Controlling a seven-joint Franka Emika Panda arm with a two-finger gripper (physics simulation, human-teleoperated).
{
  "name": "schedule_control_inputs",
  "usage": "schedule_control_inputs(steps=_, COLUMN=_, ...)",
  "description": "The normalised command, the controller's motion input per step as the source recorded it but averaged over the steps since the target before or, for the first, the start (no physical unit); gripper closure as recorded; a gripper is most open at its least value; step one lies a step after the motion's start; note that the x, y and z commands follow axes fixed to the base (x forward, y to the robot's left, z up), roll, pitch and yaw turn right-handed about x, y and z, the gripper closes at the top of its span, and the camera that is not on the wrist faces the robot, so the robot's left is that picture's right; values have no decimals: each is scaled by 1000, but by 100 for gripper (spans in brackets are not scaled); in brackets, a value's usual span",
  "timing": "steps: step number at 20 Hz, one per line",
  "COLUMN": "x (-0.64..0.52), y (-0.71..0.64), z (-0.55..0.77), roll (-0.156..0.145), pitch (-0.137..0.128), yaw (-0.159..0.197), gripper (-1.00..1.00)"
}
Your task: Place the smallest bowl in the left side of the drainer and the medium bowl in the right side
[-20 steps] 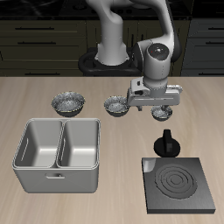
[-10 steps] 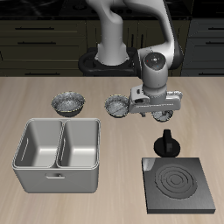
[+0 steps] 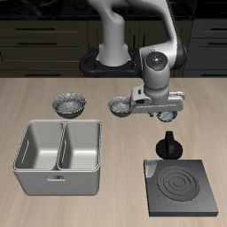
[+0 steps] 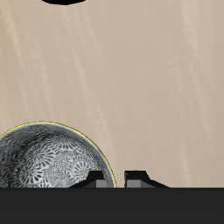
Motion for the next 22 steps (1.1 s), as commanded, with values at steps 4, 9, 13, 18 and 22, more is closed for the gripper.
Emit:
schedule_control_inputs(steps=4, x=25, y=-79, z=155, roll=-10, pitch=-14, yaw=16, gripper=100)
schedule_control_inputs(steps=9, x=27, y=-183, z=444, roll=-36, pitch=-48, yaw=27, gripper=100)
schedule_control_inputs(steps=13, x=-33, y=-131, z=455, roll=-20, pitch=-63, yaw=29, gripper=100)
schedule_control_inputs(steps=18, x=-58, y=-205, z=659, roll=-29, pitch=-83, yaw=15, gripper=100)
schedule_control_inputs(steps=22, x=-71, y=-241, z=497, roll=-14, pitch=-35, yaw=-12, gripper=100)
